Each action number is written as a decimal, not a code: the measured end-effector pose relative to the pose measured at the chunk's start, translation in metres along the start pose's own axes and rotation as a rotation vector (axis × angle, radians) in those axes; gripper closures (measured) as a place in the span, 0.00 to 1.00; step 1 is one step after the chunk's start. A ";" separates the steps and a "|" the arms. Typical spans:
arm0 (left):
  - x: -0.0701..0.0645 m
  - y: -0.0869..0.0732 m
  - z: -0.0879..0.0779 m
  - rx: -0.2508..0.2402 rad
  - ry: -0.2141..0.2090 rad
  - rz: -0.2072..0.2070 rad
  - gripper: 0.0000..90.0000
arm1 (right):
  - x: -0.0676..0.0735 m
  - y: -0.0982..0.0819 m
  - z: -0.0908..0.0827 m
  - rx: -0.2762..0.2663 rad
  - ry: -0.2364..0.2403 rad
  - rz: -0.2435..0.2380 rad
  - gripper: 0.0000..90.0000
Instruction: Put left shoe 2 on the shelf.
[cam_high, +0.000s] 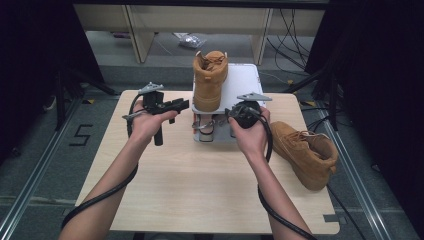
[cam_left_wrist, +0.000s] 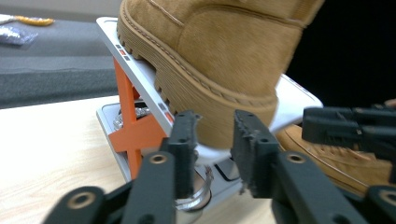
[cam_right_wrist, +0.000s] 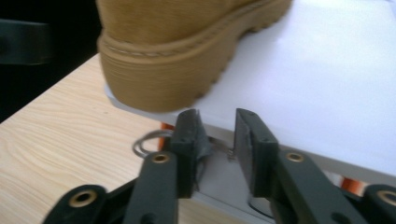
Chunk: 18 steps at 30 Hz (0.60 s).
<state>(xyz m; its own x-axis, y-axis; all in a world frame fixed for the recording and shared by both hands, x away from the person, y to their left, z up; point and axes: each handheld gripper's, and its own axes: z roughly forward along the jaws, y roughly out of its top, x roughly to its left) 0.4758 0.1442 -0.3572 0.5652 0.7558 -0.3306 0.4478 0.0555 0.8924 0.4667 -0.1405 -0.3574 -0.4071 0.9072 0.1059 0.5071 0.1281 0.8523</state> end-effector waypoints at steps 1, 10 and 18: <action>0.001 -0.003 -0.004 -0.005 -0.004 -0.001 0.70 | -0.005 -0.002 -0.004 0.000 -0.005 -0.003 0.73; 0.013 -0.040 -0.027 -0.015 0.021 -0.045 0.53 | -0.032 -0.020 -0.027 0.023 -0.044 0.026 0.63; 0.020 -0.064 -0.040 -0.013 0.057 -0.046 0.52 | -0.048 -0.042 -0.035 0.062 -0.050 0.076 0.59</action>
<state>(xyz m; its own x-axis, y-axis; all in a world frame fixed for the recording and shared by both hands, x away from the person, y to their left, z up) 0.4307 0.1820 -0.4090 0.5042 0.7880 -0.3535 0.4630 0.0989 0.8808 0.4383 -0.2038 -0.3807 -0.3280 0.9340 0.1415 0.5818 0.0817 0.8092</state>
